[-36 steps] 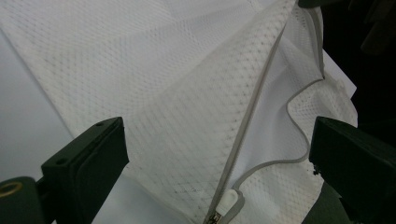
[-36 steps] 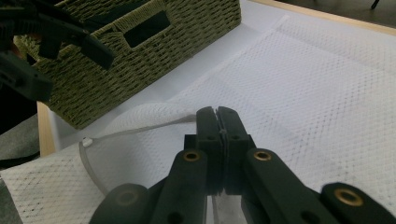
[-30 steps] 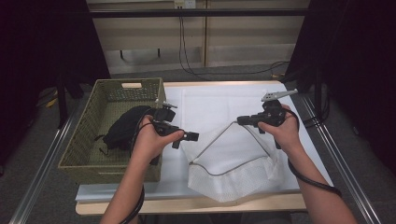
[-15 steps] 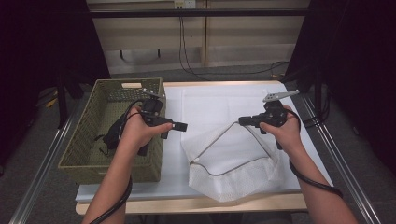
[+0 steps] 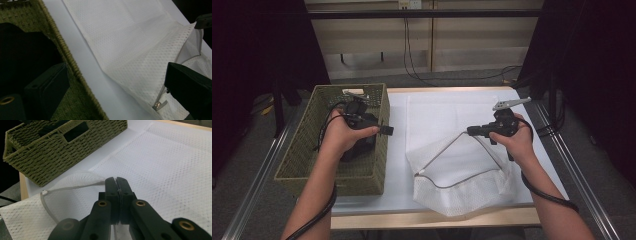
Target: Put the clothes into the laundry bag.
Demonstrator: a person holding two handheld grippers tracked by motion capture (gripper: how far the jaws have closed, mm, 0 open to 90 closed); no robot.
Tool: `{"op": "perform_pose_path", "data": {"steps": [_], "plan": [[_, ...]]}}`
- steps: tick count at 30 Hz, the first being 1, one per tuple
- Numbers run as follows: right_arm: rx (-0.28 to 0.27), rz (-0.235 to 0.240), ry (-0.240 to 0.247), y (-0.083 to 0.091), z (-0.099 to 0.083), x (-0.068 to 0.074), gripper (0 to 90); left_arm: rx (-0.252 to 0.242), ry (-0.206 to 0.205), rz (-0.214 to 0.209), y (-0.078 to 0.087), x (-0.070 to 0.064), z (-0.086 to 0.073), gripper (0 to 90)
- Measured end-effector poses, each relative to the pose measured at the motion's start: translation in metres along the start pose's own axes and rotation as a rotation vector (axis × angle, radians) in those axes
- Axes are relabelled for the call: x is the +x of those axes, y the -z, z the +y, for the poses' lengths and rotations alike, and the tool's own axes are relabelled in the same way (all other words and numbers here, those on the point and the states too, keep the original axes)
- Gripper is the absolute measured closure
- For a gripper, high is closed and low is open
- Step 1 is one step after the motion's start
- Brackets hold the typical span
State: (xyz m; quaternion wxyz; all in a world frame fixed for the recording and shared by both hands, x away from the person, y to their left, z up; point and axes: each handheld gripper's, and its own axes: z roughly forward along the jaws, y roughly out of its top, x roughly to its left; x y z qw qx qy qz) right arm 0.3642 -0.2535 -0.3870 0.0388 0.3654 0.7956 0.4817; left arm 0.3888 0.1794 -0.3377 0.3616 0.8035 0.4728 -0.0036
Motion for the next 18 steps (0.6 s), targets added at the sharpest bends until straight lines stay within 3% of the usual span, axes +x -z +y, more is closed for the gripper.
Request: {"op": "perform_pose_path", "data": {"steps": [3,8,10,17,18], "plan": [[0.002,-0.001,-0.002,-0.001,0.000,0.000,89.4,0.001,0.004,0.016,0.003,0.010,-0.001,5.6],[-0.001,0.004,-0.004,0.000,0.000,0.000,89.4,-0.009,0.046,0.031,0.004,0.022,-0.005,5.9],[-0.001,0.003,-0.003,0.000,0.000,0.000,89.4,-0.005,0.041,0.033,0.003,0.025,-0.005,5.9],[0.001,0.003,-0.008,0.001,-0.002,-0.001,89.4,-0.015,0.053,0.080,0.000,0.037,-0.007,6.7],[0.000,0.002,-0.006,0.000,-0.002,-0.002,89.4,-0.003,0.050,0.103,-0.001,0.041,-0.009,6.8]]}}
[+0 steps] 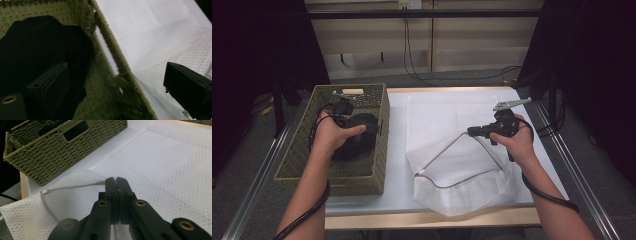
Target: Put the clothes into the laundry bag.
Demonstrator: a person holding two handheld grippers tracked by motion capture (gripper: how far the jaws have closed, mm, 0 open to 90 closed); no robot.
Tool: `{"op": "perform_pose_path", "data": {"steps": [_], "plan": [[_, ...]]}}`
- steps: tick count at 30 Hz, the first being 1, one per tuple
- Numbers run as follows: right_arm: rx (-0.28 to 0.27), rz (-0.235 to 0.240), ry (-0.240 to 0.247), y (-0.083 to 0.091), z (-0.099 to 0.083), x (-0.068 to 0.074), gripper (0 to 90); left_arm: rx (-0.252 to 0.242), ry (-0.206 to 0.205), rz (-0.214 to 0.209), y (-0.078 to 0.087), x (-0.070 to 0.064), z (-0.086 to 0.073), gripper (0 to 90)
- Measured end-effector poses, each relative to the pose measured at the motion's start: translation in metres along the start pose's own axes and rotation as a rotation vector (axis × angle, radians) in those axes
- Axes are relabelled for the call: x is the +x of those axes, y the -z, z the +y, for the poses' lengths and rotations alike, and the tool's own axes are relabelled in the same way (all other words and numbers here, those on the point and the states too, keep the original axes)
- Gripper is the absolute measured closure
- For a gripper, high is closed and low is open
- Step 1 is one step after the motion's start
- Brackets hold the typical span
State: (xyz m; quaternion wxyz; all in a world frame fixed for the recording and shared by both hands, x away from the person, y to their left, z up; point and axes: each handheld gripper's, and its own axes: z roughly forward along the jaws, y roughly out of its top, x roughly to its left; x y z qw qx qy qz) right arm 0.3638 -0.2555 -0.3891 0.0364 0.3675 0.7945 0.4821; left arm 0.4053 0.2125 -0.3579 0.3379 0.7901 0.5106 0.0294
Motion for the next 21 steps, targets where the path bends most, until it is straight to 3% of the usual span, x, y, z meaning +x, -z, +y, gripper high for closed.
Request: {"op": "perform_pose_path", "data": {"steps": [1,3,8,16,18,21], "plan": [[0.000,0.000,0.000,0.000,0.000,0.000,89.4,0.000,0.000,0.000,0.000,0.000,0.000,6.8],[0.003,0.000,0.002,0.000,-0.001,-0.001,89.4,0.009,-0.002,0.044,-0.001,0.005,-0.001,6.8],[0.003,-0.004,-0.004,0.002,-0.001,-0.001,89.4,0.026,-0.010,0.077,-0.002,0.014,-0.002,6.8],[0.006,0.000,-0.005,0.000,-0.002,-0.001,89.4,0.029,0.000,0.091,-0.009,0.023,-0.004,6.2],[0.006,0.008,-0.013,0.000,-0.002,-0.002,89.4,0.037,-0.016,0.107,-0.010,0.026,-0.005,6.2],[0.006,0.005,-0.010,0.000,-0.002,-0.001,89.4,0.009,-0.007,0.115,-0.014,0.030,-0.005,6.2]]}}
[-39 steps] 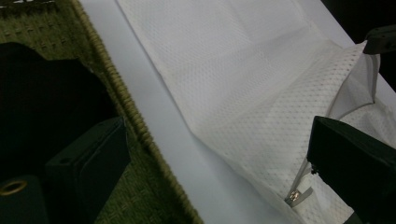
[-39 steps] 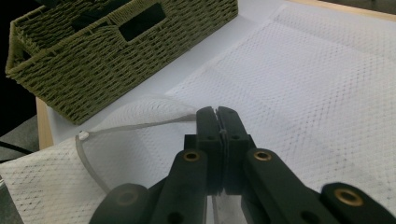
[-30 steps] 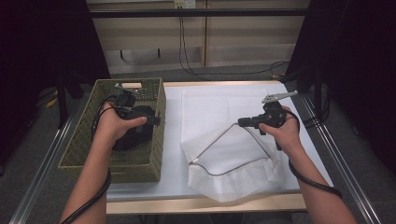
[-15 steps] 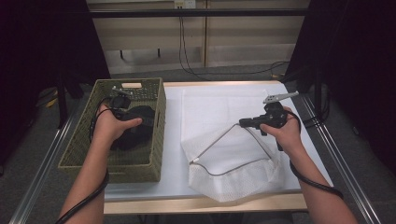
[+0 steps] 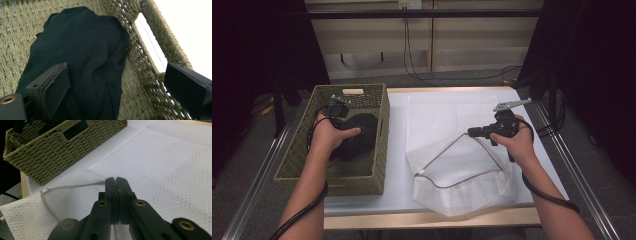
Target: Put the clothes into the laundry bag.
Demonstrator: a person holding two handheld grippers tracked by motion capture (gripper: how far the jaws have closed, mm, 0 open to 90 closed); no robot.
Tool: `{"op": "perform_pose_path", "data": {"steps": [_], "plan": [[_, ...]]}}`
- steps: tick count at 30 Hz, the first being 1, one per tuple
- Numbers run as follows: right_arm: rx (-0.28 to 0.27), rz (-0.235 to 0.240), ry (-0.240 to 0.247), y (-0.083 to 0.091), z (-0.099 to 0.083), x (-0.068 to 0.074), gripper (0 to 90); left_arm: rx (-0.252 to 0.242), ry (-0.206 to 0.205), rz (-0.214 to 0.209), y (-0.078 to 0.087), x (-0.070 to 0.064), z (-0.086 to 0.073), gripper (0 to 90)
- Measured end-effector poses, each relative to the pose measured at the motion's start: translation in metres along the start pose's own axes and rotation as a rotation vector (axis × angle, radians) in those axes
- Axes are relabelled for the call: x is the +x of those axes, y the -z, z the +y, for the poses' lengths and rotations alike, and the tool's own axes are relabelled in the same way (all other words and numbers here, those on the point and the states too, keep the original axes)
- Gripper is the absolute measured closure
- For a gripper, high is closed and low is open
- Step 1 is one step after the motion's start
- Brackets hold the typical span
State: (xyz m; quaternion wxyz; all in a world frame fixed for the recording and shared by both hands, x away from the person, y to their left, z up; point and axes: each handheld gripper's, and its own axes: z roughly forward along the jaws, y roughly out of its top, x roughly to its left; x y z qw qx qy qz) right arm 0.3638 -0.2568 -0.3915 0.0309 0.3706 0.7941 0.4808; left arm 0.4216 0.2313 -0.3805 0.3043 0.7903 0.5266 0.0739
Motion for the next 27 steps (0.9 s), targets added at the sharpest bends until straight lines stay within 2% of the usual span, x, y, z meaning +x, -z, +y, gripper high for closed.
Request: {"op": "perform_pose_path", "data": {"steps": [6,13,14,15,16,18,19,20,21,27], "plan": [[0.002,0.001,0.008,0.000,0.000,0.001,89.4,0.000,-0.026,0.000,-0.002,0.008,0.002,6.2],[-0.001,0.002,0.004,0.000,0.000,0.001,89.4,-0.017,-0.025,-0.010,0.001,0.010,0.006,6.1],[-0.001,0.005,0.004,0.000,0.000,0.001,89.4,-0.047,0.001,0.002,-0.001,0.008,0.006,6.1],[-0.003,0.004,0.007,0.000,0.000,0.001,89.4,-0.027,-0.025,0.002,0.000,0.011,0.007,6.0],[0.000,0.005,0.006,0.000,0.000,0.002,89.4,-0.027,-0.025,0.002,0.000,0.011,0.007,5.8],[0.001,0.003,0.010,0.000,0.000,0.002,89.4,-0.025,-0.023,-0.001,-0.002,0.015,0.009,5.6],[0.001,0.002,0.005,0.000,0.000,0.003,89.3,-0.053,0.010,0.004,-0.005,0.014,0.008,5.6],[0.001,0.003,0.006,0.000,0.000,0.003,89.4,-0.033,-0.018,-0.001,-0.005,0.017,0.009,5.5],[0.001,0.002,0.008,0.000,0.000,0.003,89.4,-0.033,-0.018,-0.001,-0.005,0.017,0.009,5.5],[0.010,0.000,0.008,-0.003,-0.002,0.003,89.4,-0.059,0.015,0.011,-0.017,0.027,0.007,4.9]]}}
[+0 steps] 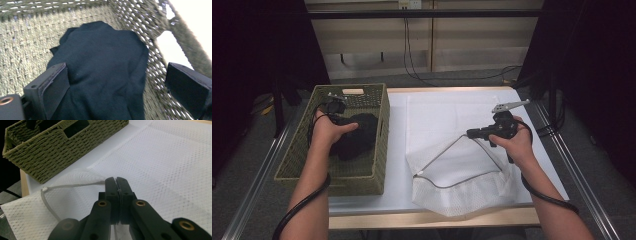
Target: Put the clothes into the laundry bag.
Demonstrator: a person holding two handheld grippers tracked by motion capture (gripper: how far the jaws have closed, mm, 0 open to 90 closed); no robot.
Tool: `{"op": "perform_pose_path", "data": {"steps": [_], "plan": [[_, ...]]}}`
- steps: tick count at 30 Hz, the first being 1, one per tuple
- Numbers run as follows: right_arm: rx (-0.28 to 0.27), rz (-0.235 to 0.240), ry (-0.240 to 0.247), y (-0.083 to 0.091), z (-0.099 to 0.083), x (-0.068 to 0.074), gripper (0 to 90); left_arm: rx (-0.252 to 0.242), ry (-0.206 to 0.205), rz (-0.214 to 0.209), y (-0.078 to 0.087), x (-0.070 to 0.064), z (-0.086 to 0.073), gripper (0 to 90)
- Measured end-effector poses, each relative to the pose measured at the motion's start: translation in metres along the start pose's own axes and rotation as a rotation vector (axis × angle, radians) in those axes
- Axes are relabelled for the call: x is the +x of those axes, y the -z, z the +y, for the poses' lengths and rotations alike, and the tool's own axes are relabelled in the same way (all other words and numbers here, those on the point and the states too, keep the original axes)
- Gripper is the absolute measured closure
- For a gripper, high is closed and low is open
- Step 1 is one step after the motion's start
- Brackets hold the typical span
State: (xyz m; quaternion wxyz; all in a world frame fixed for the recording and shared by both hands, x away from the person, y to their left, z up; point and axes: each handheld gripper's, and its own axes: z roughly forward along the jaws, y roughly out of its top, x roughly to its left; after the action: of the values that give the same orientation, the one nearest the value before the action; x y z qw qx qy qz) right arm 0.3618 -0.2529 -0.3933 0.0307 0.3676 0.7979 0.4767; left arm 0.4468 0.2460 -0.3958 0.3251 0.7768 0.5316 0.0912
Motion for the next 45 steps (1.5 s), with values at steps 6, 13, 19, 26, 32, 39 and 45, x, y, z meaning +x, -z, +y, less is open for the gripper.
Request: {"op": "perform_pose_path", "data": {"steps": [6,13,19,26,32,39,45], "plan": [[-0.003,-0.001,0.005,0.001,0.000,0.000,89.3,-0.004,0.021,0.006,-0.008,0.013,-0.004,5.6],[0.001,0.000,0.001,0.000,0.000,-0.001,89.3,0.006,0.032,0.003,-0.016,0.020,-0.009,7.1],[0.003,0.002,-0.001,-0.001,-0.001,-0.002,89.3,0.025,0.076,0.007,-0.032,0.025,-0.019,7.6],[0.000,0.001,-0.002,-0.001,-0.001,-0.002,89.3,0.078,0.026,-0.027,-0.037,0.024,-0.023,14.7],[-0.007,0.012,-0.006,-0.001,0.000,-0.002,89.3,0.080,0.069,-0.042,-0.033,0.020,-0.030,40.9],[-0.009,0.011,-0.004,0.000,0.000,-0.001,89.3,0.126,0.080,-0.052,-0.022,0.010,-0.033,41.1],[-0.010,0.012,-0.005,0.000,0.000,-0.001,89.3,0.081,0.053,0.010,-0.023,0.018,-0.027,11.3]]}}
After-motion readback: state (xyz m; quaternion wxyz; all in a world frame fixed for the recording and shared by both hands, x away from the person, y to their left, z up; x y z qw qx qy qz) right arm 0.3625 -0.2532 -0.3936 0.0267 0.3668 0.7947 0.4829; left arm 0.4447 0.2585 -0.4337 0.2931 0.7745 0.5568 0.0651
